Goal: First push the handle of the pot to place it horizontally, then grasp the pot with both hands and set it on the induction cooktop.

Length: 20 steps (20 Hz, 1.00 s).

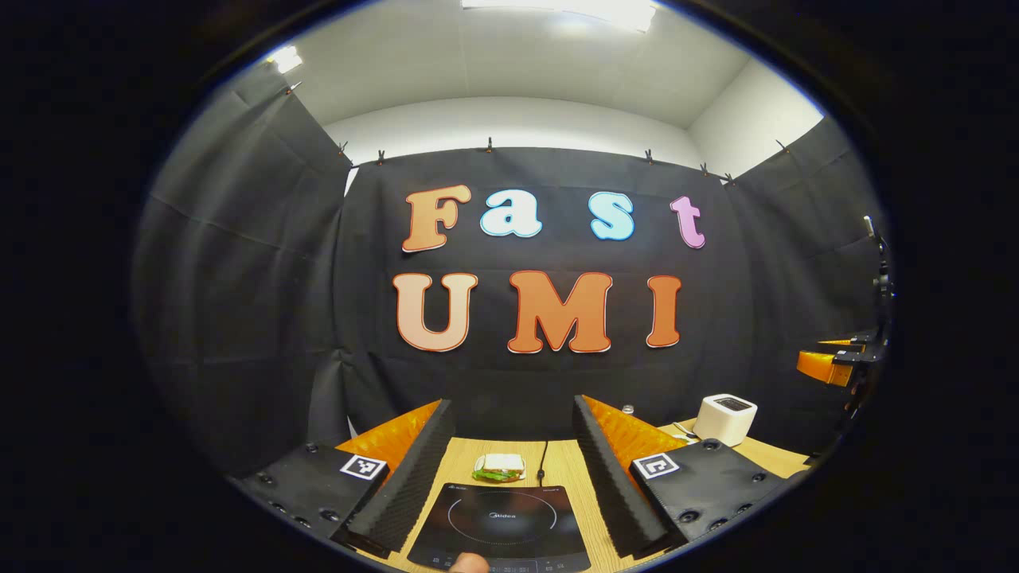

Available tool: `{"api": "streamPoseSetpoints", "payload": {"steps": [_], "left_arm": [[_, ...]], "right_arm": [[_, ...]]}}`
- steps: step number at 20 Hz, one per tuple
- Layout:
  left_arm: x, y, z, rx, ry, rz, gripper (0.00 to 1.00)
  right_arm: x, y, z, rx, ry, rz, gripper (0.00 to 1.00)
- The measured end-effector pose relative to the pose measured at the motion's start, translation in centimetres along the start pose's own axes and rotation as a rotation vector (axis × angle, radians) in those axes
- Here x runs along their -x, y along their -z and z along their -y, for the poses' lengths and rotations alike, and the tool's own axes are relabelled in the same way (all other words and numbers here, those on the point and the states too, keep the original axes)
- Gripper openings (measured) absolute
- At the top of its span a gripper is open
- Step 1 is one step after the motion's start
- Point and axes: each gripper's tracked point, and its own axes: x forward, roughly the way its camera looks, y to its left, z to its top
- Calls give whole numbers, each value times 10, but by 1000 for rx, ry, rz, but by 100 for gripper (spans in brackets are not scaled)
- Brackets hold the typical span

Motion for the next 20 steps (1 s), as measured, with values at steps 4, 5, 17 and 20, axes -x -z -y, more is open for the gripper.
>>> {"api": "streamPoseSetpoints", "payload": {"steps": [4, 5, 17, 20], "left_arm": [[-3, 4, -7, 9, -9, -6, 97], [-2, 5, -7, 11, -11, -8, 97], [-5, 12, -8, 16, -12, -25, 97], [-5, 14, -9, 8, -14, -29, 97]], "right_arm": [[0, 12, -12, 9, -43, -23, 63], [-1, 14, -16, 11, -53, -27, 65], [14, 80, -58, 13, -198, -172, 15], [20, 100, -67, 4, -232, -220, 8]]}}
